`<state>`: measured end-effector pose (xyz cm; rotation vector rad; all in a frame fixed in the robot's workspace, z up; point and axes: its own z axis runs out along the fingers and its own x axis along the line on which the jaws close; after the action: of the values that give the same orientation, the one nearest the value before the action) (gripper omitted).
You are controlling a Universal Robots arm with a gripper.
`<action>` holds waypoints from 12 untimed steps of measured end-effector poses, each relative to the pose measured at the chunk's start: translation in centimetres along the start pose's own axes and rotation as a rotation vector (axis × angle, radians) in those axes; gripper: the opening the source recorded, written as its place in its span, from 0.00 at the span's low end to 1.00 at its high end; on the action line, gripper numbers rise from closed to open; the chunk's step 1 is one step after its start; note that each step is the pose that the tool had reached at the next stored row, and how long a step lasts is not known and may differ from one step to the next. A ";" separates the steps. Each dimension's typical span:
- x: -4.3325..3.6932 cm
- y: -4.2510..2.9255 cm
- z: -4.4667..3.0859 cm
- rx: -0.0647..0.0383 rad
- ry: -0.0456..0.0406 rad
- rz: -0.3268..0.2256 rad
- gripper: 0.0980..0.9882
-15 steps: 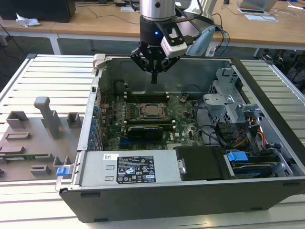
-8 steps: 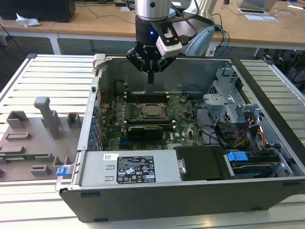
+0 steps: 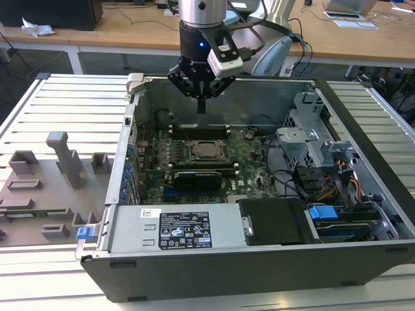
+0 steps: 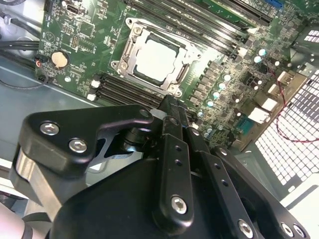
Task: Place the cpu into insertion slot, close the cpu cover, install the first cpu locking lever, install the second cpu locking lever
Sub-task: 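Install the first cpu locking lever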
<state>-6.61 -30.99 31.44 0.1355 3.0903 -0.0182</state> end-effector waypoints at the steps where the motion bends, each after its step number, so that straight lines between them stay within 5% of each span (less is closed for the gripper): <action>1: 0.12 -0.01 -0.01 0.000 0.0000 0.000 0.01; 12: 1.34 0.02 0.18 0.000 0.0001 0.000 0.01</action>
<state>-7.93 -30.86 31.19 0.1355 3.0903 -0.0183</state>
